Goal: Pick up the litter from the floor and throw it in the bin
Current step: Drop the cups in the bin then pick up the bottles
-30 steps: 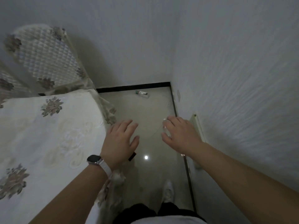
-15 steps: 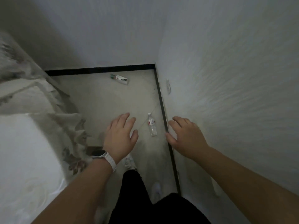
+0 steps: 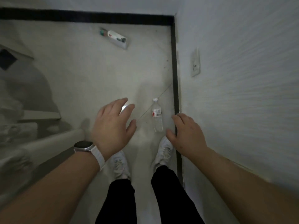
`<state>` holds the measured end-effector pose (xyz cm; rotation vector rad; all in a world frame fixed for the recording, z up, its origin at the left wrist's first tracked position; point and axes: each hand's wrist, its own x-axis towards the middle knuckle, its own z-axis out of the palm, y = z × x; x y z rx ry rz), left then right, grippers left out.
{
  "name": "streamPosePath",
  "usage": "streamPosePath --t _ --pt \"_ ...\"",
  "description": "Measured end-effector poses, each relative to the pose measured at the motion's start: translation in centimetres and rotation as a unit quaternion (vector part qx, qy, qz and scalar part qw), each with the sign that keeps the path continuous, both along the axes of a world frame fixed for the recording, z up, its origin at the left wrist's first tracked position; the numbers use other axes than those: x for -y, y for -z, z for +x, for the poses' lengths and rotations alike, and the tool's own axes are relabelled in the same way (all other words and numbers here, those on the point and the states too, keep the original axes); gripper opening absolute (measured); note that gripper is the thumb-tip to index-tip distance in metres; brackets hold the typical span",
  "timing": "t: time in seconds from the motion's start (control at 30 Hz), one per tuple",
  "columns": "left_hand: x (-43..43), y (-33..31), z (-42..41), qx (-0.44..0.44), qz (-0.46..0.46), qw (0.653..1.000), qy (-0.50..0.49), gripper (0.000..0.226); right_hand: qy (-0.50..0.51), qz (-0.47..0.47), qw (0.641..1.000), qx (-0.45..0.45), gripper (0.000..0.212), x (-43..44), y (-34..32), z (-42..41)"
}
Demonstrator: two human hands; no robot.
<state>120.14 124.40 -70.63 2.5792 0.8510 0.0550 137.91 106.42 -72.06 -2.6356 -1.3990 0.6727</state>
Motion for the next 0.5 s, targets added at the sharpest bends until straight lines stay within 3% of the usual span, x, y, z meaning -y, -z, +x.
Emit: streamPosePath --t 0.3,0.5 --pt "2.4 20.1 1.4 -0.076 -0.056 0.995 0.034 0.053 0.01 -0.051 0.998 -0.038 0.053 -0.6 21.9 1.6" --pt "3.2 29.7 1.6 -0.101 -0.07 0.99 0.063 0.049 0.113 -0.043 0.992 -0.043 0.059 -1.5 31.7 1.6"
